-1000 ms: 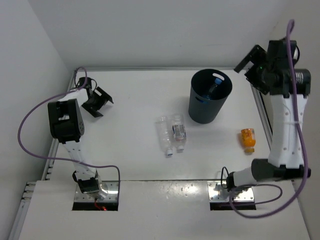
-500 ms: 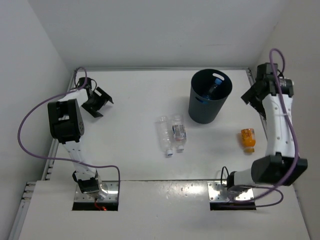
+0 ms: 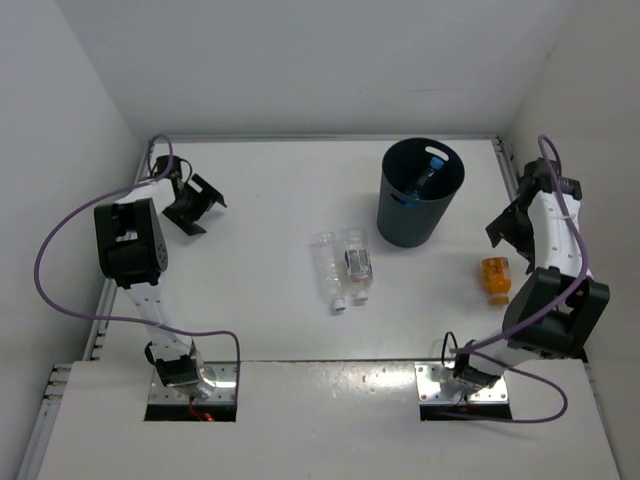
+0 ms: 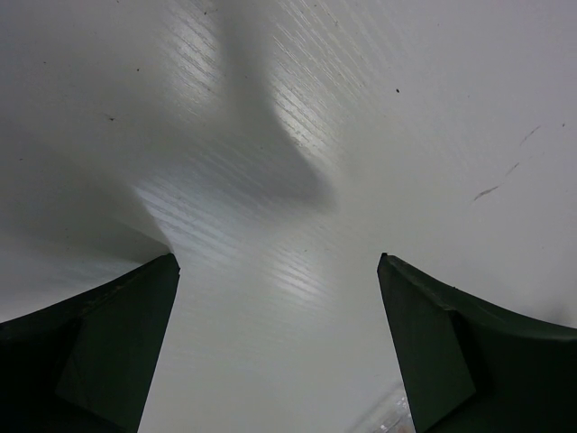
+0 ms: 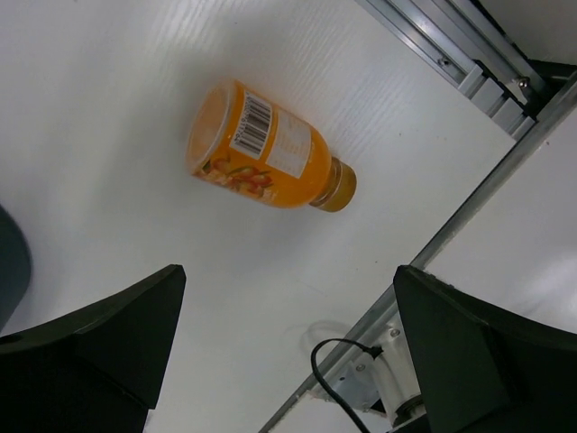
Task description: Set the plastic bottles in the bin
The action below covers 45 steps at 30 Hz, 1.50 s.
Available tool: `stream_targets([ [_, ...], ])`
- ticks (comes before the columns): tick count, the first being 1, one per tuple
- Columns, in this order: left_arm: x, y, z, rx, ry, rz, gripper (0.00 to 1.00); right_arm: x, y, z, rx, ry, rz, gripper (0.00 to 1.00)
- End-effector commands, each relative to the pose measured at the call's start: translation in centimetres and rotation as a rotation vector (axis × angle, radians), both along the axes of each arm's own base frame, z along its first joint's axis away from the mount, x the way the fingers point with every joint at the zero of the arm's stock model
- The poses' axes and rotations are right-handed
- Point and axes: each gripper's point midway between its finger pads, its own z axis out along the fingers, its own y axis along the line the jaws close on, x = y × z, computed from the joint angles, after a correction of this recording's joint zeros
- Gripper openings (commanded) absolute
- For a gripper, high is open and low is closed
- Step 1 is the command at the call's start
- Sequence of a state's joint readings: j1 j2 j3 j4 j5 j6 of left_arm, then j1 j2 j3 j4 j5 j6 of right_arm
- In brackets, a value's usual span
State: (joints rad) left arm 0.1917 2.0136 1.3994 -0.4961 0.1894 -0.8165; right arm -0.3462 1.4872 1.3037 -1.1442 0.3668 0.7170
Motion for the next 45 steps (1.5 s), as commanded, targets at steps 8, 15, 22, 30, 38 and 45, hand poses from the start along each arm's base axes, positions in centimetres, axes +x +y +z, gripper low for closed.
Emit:
stream_targets([
  [8, -1.7, -0.1, -1.0, -0.025, 0.051, -0.008, 1.00, 0.3, -1.8, -7.9, 0.075, 0.164, -0.017, 1.00],
  [15, -1.2, -0.2, -0.6, -0.031, 0.031, -0.013, 1.00, 1.2, -1.3, -11.2, 0.156, 0.187, 0.025, 1.00],
  [22, -0.9, -0.3, -0.3, -0.033, 0.019, -0.025, 1.00, 2.6, -0.8, -13.9, 0.233, 0.201, 0.060, 1.00],
  [30, -0.9, -0.3, -0.3, -0.033, 0.019, -0.025, 1.00, 2.5, 0.2, -15.5, 0.294, 0.221, 0.061, 0.71],
  [38, -0.6, -0.2, 0.1, -0.031, 0.008, -0.025, 1.00, 3.7, 0.9, -12.2, 0.331, 0.078, 0.015, 0.31],
  [45, -0.9, -0.1, -0.3, -0.021, 0.019, -0.029, 1.00, 7.8, 0.7, -2.7, 0.253, -0.166, 0.035, 0.05],
])
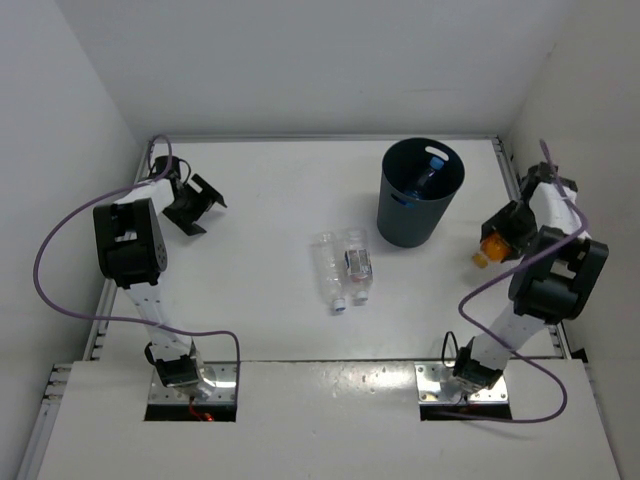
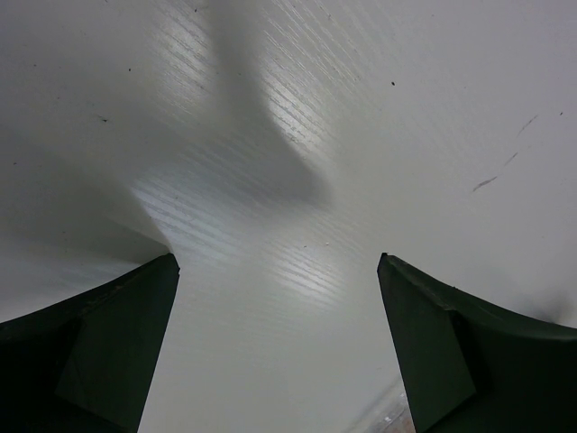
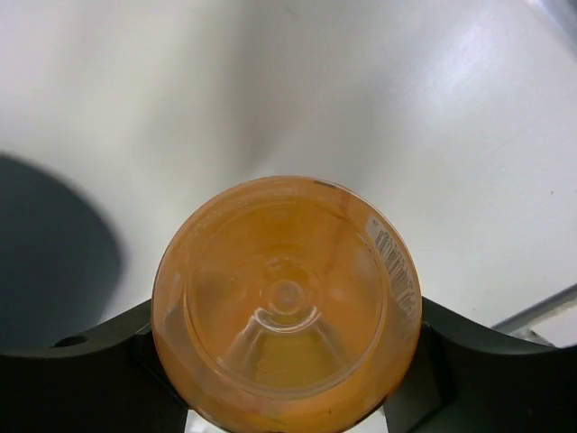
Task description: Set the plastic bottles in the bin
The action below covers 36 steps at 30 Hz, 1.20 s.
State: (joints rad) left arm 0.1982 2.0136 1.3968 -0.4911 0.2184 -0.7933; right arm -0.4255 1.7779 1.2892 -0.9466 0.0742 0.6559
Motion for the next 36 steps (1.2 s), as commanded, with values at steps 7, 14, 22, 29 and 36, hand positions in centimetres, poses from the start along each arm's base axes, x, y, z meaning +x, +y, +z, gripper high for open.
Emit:
stream_targets([
  [7, -1.2, 0.0, -0.4, -0.002, 0.030, -0.011, 1.00, 7.1, -1.2, 18.4, -0.181, -0.448, -0.005, 0.00],
  [14, -0.9, -0.3, -0.1, 0.000, 0.021, -0.020, 1.00, 11.4, 3.1, 29.6, -0.195, -0.825, 0.184, 0.00],
  [22, -0.5, -1.6, 0.2, 0.002, 0.012, -0.049, 1.00, 14.4, 17.2, 29.1, -0.083, -0.920, 0.570, 0.00],
  [29, -0.6, -1.6, 0.2, 0.006, 0.010, -0.057, 1.00, 15.5, 21.2, 25.0, -0.166, -0.785, 0.689, 0.04],
  [36, 0.0, -1.8, 1.2, -0.003, -0.030, -0.065, 1.00, 16.0, 19.5, 22.9, -0.354, -0.678, 0.650, 0.06],
])
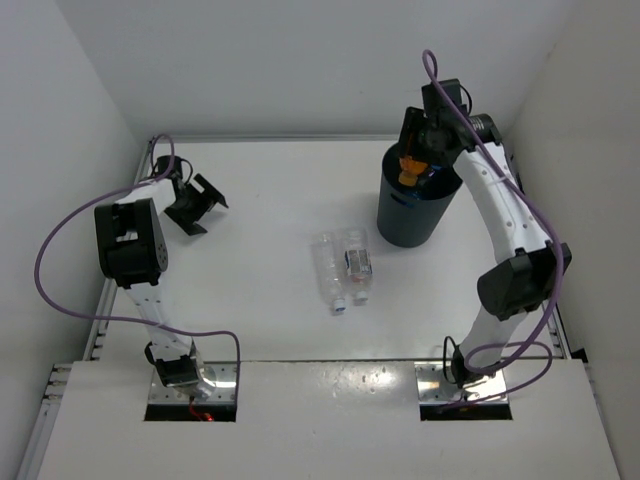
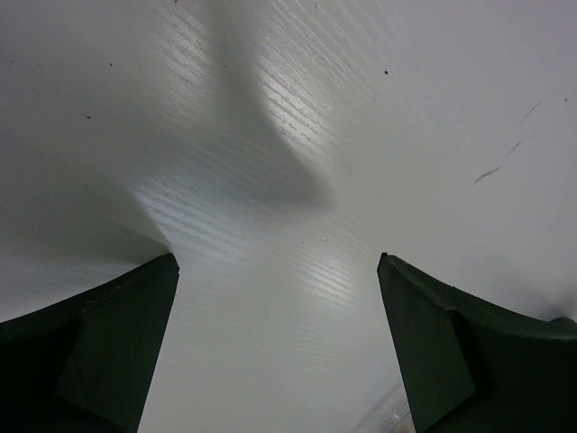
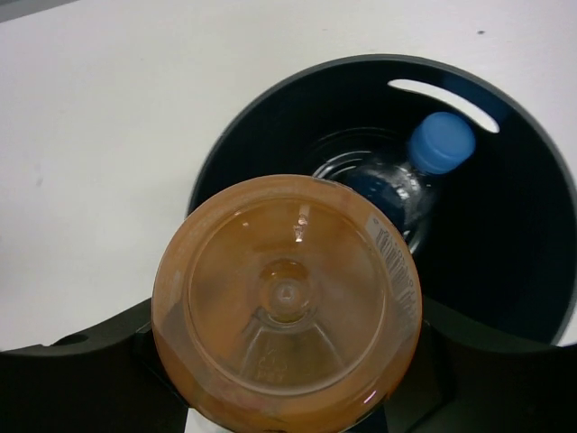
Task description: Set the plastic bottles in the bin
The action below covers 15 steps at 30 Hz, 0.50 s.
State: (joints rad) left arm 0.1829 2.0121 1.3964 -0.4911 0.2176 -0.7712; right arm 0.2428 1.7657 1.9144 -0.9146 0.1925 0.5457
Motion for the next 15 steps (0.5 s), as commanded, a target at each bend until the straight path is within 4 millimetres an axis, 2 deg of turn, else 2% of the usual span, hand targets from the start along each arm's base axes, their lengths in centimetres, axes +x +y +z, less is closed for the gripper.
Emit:
stream_targets([
  [1, 0.1, -1.2, 1.2, -0.019, -0.025, -0.024, 1.00, 0.5, -2.0, 1.5, -0.100, -0.049, -0.067, 0.09],
  [2, 0.1, -1.2, 1.3, -0.025, -0.023, -0.013, 1.00, 0.3, -1.6, 1.1, -0.110, -0.041, -0.062, 0.15],
  [3, 0.4, -1.1, 1.4, -0.022, -0.038, -0.013, 1.00, 0.2, -1.8, 0.7, -0.121, -0.033, -0.069, 0.35],
  [5, 1.5, -1.5, 2.5, -0.048, -0.094, -0.016, 1.00, -0.2, -1.3, 1.2, -0.106, -0.049, -0.067, 0.60],
  [6, 2.4, -2.3, 2.8, -0.064, -0.146, -0.041, 1.00, -0.3, -1.3, 1.6, -0.097, -0.058, -0.074, 0.81],
  [7, 2.6, -2.8, 3.0, -0.070, -0.158, -0.056, 1.00, -0.4, -1.1, 2.3, -0.084, -0.064, -0.065, 0.91],
  [8, 2.9, -2.9, 4.5, -0.049, -0.197, -0.057, 1.00, -0.6, -1.1, 3.0, -0.074, -0.071, -0.073, 1.00],
  [12, 4.7, -4.7, 9.0, 0.031, -0.322, -0.128, 1.00, -1.0, -0.8, 4.0, -0.076, -0.042, -0.069, 1.00],
  [13, 4.4, -6.3, 9.6, 0.042, -0.324, -0.172, 1.00, -1.2, -1.1, 4.2, -0.087, -0.044, -0.079, 1.00],
  [14, 5.5, -6.5, 11.8, 0.112, -0.367, -0.203, 1.00, -1.8, -1.3, 4.6, -0.087, -0.044, -0.080, 1.00],
  [15, 5.8, -7.1, 12.9, 0.161, -0.378, -0.230, 1.00, -2.0, -1.4, 5.2, -0.082, -0.057, -0.080, 1.00],
])
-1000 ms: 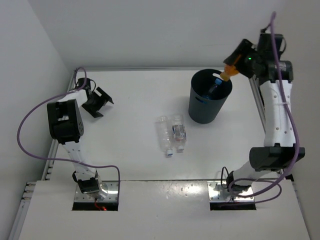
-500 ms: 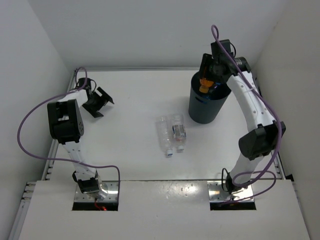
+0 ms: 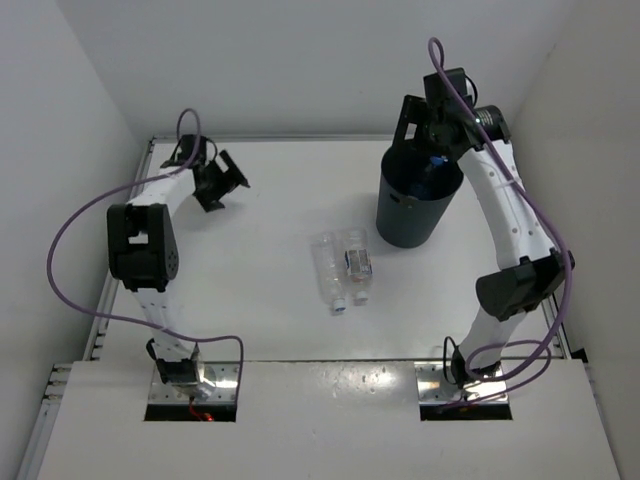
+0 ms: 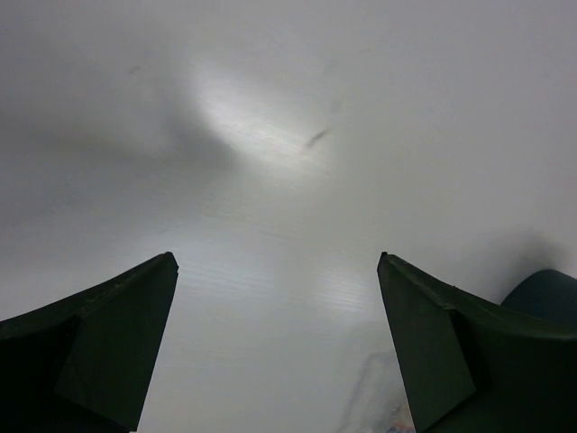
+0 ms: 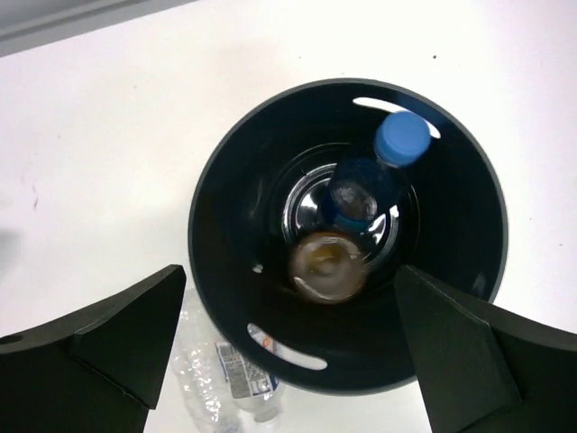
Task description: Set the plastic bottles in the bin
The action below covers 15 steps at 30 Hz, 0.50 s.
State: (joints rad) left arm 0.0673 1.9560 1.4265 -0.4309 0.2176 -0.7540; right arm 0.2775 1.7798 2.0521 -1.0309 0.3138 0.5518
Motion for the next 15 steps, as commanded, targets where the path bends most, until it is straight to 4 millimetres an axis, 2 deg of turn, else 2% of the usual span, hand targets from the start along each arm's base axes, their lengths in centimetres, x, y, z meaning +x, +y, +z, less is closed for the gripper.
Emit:
stream_targets([
  [1, 2.7, -4.1, 9.5, 0.165, -0.226, -0.155, 1.00, -1.7, -0.7, 2.7, -0.004, -0.036, -0.024, 1.00],
  [2, 3.6, -4.2, 12.2, 0.237, -0.287, -0.161, 1.00, -2.5, -1.0, 4.2, 0.007, -0.072, -0.024, 1.00],
  [3, 3.7, -4.7, 13.3, 0.268, -0.299, -0.152, 1.00, -2.8, -0.9, 3.7, 0.008, -0.053, -0.017, 1.00],
  [4, 3.5, -6.1, 14.9, 0.332, -0.333, -0.180, 1.00, -3.8, -0.9, 5.4, 0.029, -0.093, -0.007, 1.00],
  [5, 3.7, -7.1, 17.3, 0.350, -0.392, -0.193, 1.00, -4.6, -1.1, 5.1, 0.032, -0.079, -0.013, 1.00],
  [6, 3.4, -7.8, 19.3, 0.362, -0.438, -0.200, 1.00, -5.8, -1.0, 6.3, 0.059, -0.106, 0.008, 1.00],
  [7, 3.0, -8.9, 20.7, 0.371, -0.471, -0.216, 1.00, -6.6, -1.3, 6.4, 0.074, -0.100, 0.002, 1.00],
  [9, 2.5, -8.4, 23.3, 0.390, -0.518, -0.169, 1.00, -8.2, -1.3, 5.6, 0.082, -0.072, 0.017, 1.00],
  [10, 2.2, -7.4, 26.0, 0.357, -0.594, -0.042, 1.00, -9.7, -1.8, 5.2, 0.077, -0.056, 0.017, 1.00],
  [11, 1.4, -7.1, 22.3, 0.294, -0.524, 0.044, 1.00, -10.6, -2.0, 5.0, 0.075, -0.047, 0.016, 1.00],
  [12, 0.3, -7.0, 20.1, 0.196, -0.461, 0.111, 1.00, -11.3, -2.4, 4.9, 0.069, -0.049, 0.010, 1.00],
  [13, -1.1, -7.6, 18.5, -0.038, -0.380, 0.151, 1.00, -12.6, -2.8, 5.2, 0.073, -0.065, 0.010, 1.00],
  [14, -1.9, -7.9, 16.4, -0.103, -0.355, 0.059, 1.00, -13.2, -2.9, 5.4, 0.076, -0.075, 0.010, 1.00],
  [15, -3.6, -8.4, 12.2, -0.142, -0.297, -0.059, 0.84, -13.7, -3.3, 5.7, 0.064, -0.089, 0.010, 1.00],
])
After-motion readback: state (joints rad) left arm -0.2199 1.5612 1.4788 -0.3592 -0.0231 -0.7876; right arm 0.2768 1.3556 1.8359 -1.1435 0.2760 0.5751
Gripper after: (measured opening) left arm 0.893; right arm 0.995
